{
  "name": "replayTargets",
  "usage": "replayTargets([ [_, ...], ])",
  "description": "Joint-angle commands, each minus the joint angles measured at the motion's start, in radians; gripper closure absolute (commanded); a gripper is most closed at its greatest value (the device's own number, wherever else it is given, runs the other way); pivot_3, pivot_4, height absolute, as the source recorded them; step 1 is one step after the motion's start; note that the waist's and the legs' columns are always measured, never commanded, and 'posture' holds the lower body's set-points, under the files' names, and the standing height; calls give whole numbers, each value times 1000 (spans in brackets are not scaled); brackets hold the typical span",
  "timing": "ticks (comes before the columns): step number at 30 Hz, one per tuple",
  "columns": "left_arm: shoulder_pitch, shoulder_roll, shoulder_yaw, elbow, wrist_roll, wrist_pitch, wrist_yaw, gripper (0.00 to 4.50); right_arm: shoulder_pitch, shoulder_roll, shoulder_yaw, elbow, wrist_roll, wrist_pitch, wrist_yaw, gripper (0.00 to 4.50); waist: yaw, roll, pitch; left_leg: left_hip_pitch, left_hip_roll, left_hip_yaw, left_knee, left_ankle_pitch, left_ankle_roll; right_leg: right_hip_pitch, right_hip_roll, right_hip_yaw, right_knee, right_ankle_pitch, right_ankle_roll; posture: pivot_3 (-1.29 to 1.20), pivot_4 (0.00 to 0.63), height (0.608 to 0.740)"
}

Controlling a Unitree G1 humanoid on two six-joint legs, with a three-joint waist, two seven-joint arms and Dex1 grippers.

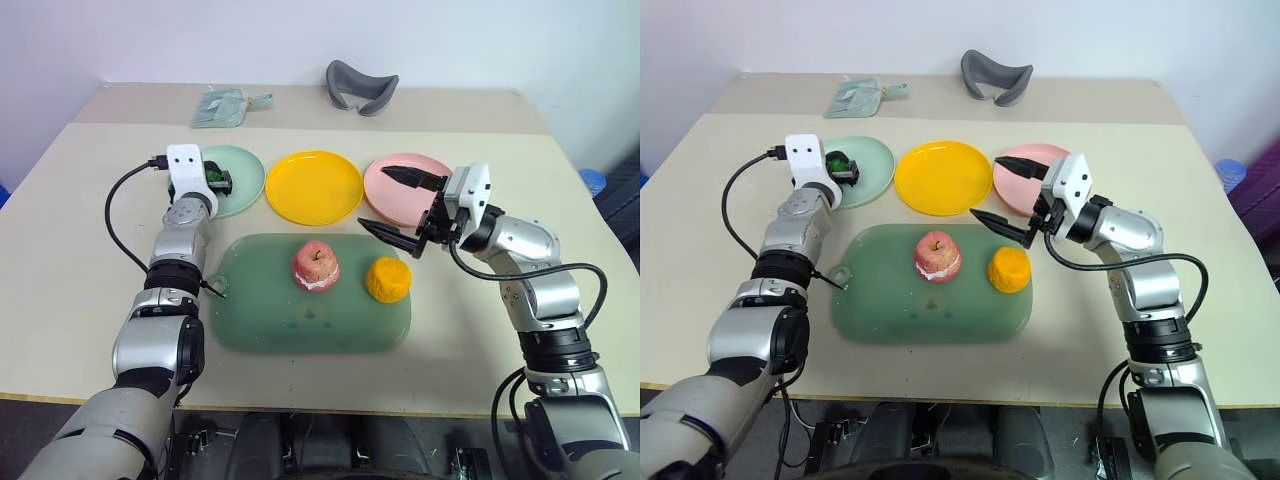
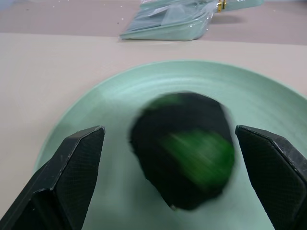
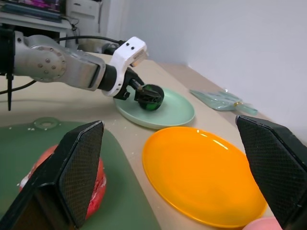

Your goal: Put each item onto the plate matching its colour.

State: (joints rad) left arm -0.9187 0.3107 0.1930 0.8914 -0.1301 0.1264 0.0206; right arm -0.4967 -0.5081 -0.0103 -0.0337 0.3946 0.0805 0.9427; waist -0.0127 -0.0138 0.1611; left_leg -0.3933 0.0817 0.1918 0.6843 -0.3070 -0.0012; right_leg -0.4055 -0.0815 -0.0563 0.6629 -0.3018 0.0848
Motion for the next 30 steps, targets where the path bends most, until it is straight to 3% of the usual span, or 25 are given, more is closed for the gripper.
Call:
replayTargets([
  [1, 36, 2, 13, -126, -11, -31, -22, 48, -28, 15, -20, -25, 5, -10, -30, 0, -1, 0, 0, 0, 0, 0, 0, 0, 0, 0, 0, 0, 0, 0, 0, 0, 150, 740],
  [8, 224, 45, -27, -492, -62, 56, -235, 48, 31, -15, -14, -110, 51, 91, -14, 0, -1, 0, 0, 0, 0, 0, 0, 0, 0, -1, 0, 0, 1, 0, 0, 0, 150, 740],
  [15, 429, 185, -69, -877, -278, 208, -673, 48, 92, -40, -1, -204, 69, 189, -16, 0, 1, 0, 0, 0, 0, 0, 0, 0, 0, 0, 0, 0, 1, 0, 0, 0, 150, 740],
  [17, 515, 220, -68, -972, -315, 156, -787, 48, 96, -49, 25, -236, 65, 241, -18, 0, -6, 1, 0, 0, 0, 0, 0, 0, -1, -1, 0, 0, 1, 0, 0, 0, 150, 740],
  [25, 655, 394, -26, -1057, -473, 217, -1114, 48, 39, 1, 133, -279, 34, 413, -113, 0, -3, 1, 0, 0, 1, -1, -1, 1, -2, -2, 0, 1, 2, 0, -1, 0, 150, 740],
  [30, 816, 505, 16, -1104, -478, 118, -1306, 48, -16, 37, 204, -267, 16, 487, -132, 0, -5, 1, 0, -1, 1, -2, -2, 0, -1, -4, 0, 1, 1, -1, -1, 0, 150, 740],
])
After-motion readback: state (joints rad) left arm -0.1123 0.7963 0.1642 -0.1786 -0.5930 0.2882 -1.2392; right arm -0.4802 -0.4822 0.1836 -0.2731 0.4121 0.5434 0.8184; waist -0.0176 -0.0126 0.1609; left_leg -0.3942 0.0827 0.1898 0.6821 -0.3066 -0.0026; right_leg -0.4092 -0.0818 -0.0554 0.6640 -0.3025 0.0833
